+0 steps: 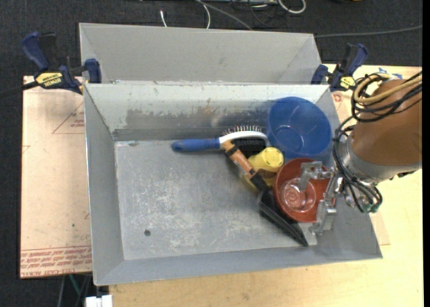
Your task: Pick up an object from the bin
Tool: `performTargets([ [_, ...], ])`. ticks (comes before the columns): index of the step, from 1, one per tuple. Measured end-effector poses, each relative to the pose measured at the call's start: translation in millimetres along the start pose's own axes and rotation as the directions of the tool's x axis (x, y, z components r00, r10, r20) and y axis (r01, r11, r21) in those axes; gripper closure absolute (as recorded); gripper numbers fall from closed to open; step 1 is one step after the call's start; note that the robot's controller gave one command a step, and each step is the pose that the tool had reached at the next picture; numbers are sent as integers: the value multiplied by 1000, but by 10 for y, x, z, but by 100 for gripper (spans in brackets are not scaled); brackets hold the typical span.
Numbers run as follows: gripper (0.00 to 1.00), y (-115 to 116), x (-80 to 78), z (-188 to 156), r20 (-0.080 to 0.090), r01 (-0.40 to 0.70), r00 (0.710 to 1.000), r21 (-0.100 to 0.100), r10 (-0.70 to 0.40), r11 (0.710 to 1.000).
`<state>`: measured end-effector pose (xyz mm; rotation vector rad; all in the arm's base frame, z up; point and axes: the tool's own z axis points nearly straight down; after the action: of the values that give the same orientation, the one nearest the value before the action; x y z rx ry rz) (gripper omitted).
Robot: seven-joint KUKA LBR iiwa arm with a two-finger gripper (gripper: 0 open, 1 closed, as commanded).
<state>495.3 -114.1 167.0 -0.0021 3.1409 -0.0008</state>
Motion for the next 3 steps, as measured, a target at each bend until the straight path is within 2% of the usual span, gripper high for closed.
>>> performTargets([
  [1,0,-14,17,477,-2,-39,999,-2,39,999],
  [2,100,113,16,597,6,2,1000,0,-2,1000],
  [3,100,114,15,597,7,3,1000,0,-3,1000],
])
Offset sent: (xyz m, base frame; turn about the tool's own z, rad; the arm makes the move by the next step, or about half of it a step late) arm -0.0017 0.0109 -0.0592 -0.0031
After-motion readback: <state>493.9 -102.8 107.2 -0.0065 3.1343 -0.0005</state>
